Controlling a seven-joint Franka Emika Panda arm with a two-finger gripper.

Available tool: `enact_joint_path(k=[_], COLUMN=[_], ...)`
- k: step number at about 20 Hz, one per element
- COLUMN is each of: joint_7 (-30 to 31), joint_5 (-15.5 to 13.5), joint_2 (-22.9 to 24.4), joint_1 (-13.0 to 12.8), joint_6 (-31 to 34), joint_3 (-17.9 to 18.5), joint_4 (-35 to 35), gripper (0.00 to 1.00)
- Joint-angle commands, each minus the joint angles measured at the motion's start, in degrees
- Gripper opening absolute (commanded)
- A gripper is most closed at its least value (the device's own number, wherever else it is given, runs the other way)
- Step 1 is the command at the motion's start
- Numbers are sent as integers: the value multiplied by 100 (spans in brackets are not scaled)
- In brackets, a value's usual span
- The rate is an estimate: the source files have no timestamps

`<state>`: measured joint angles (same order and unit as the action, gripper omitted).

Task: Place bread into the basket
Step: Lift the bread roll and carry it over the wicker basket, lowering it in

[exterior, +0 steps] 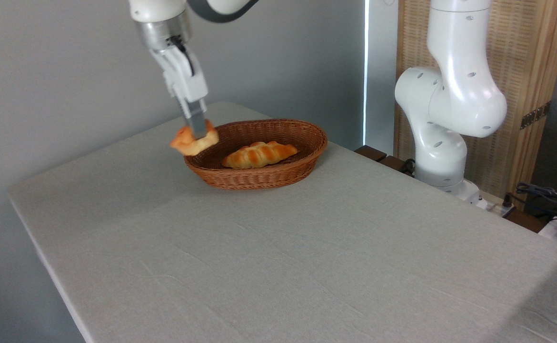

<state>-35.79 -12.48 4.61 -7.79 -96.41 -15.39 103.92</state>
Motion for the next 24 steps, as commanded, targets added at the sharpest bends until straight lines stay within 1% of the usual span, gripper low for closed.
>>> enact_joint_path(k=[1,2,3,5,7,10,12,13,14,15,16,22,24], joint_7=[-104,-104,-104,-95,-77,-77,-77,-77,-77,-86,-95,-95,-51], joint_5=[-80,-53,-53,-53,-53,-44,-44,-53,-44,-44,-35,-44,-44], joint_2=[532,532,506,470,418,356,347,347,347,347,347,356,356], joint_1=[-739,-942,-1031,-1076,-1076,-1076,-1067,-1067,-1067,-1067,-1067,-1049,-1006], joint_6=[-79,-132,-272,-640,-905,-1160,-1187,-1196,-1196,-1196,-1196,-1187,-1187], joint_3=[62,62,54,19,10,18,18,18,18,18,18,71,89], joint_4=[1093,1278,1427,1639,1701,1701,1701,1701,1693,1693,1693,1596,1395], gripper=[30,36,46,72,83,85,89,89,92,98,100,100,100])
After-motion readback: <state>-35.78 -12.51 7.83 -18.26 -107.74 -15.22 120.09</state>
